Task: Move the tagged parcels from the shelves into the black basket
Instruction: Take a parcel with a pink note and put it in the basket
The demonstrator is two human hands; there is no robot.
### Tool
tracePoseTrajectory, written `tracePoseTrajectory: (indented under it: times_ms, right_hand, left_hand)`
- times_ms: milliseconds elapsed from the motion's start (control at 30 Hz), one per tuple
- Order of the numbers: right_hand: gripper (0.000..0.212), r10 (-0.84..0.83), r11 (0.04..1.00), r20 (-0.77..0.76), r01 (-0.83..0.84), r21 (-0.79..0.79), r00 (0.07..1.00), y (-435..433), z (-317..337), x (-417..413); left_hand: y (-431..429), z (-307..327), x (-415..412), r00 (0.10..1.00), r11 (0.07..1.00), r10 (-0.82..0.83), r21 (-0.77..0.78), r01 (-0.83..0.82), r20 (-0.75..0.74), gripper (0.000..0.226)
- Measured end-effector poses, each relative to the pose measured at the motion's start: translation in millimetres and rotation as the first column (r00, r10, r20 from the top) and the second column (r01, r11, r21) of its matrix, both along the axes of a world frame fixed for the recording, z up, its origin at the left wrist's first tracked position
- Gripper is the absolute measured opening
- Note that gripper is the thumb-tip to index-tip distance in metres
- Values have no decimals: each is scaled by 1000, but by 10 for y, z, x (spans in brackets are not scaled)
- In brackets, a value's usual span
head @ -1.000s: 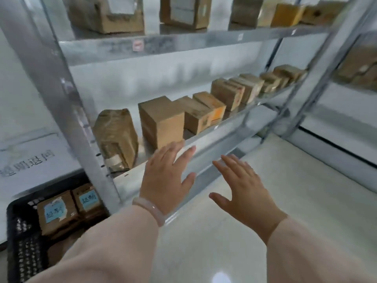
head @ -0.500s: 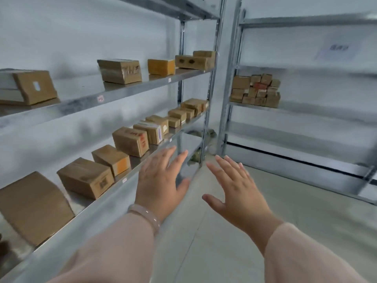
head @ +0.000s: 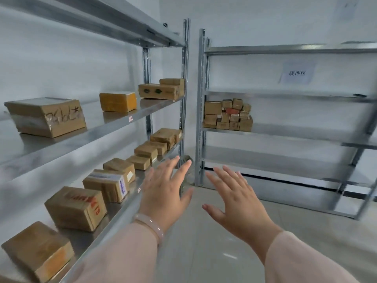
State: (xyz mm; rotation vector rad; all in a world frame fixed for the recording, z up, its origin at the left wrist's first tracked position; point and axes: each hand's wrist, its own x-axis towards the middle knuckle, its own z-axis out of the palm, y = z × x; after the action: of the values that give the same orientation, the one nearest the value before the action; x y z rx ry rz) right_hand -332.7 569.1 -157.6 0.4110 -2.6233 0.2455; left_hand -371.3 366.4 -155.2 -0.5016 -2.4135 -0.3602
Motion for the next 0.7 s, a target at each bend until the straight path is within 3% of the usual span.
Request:
tracePoseTrajectory:
  times_ms: [300, 400, 700]
  right_hand:
    - [80, -62, 991, -12, 60, -122, 998, 412, 208, -1248]
    - [81, -35, 983, -18, 31, -179, 999, 580, 208, -1810]
    - [80, 132, 980, -11, -132, -152, 991, 1139, 504, -3567]
  left_hand:
    - [413, 173, -1449, 999, 999, -39, -3, 39, -25, 64]
    - [563, 235, -1916, 999, 1000, -11, -7, 10, -52, 64]
    - [1070, 509, -3272, 985, 983, 159, 100, -152, -61, 61]
